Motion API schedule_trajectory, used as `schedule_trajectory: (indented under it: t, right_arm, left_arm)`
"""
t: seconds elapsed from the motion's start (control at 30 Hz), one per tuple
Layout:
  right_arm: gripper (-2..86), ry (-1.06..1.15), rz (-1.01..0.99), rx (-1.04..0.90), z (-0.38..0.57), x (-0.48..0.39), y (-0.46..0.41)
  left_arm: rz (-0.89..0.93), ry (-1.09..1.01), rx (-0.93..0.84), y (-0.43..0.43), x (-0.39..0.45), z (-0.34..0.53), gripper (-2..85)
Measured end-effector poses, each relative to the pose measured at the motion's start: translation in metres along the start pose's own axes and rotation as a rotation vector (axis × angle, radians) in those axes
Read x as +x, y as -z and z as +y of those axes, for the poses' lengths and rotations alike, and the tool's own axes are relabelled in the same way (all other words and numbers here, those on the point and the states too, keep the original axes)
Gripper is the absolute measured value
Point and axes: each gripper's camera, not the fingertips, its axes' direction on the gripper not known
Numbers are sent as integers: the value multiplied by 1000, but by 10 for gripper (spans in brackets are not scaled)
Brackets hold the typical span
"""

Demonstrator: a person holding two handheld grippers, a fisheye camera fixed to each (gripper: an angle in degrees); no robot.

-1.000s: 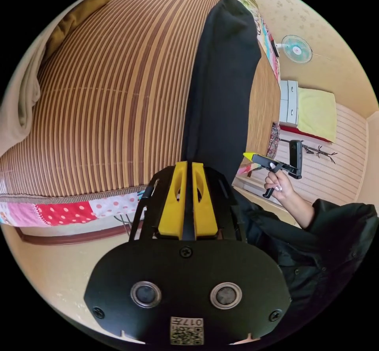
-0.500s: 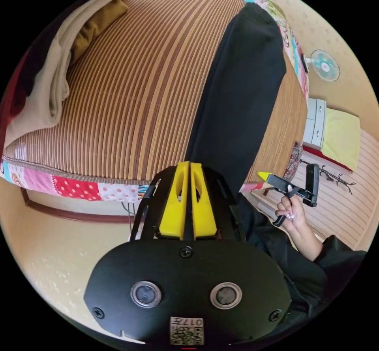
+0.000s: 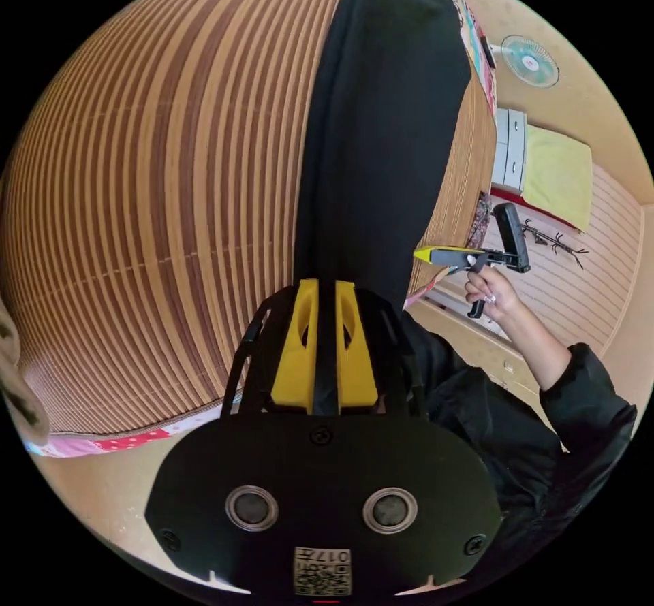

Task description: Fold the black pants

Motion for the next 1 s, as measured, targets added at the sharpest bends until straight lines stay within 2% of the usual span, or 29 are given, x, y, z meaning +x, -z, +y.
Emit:
schedule_trajectory:
  t: [0.13,0.27,0.33,0.4,0.57,0.73,0.87,1.0]
  right_arm:
    - [15,11,-24,-40,6,19,3]
    - [8,89,127,-38,27,22,0]
    - [7,98,143,-42,36,27,1]
    - [8,91,129,-44,42,37,5]
    - [21,60,-47,6,47,75,33]
    - [44,27,-315,162,33,105,73]
    - [66,-5,-335,215,16,111,82]
    - [70,-17,-352,199,3,104,77]
  left_arm:
    - [32,91,69,-2,2,16,2]
    - [121,203,104,-13,18,30,-2]
    - [99,223,95,-22,37,32,-1]
    - [4,192,33,-29,60,24,4]
    - [-23,163,-98,-8,52,2,44]
    - [74,135,62,55,34,-7,59]
    - [41,64,122,76,51,-28,62]
    - [-52,54,10,53,74,-52,55]
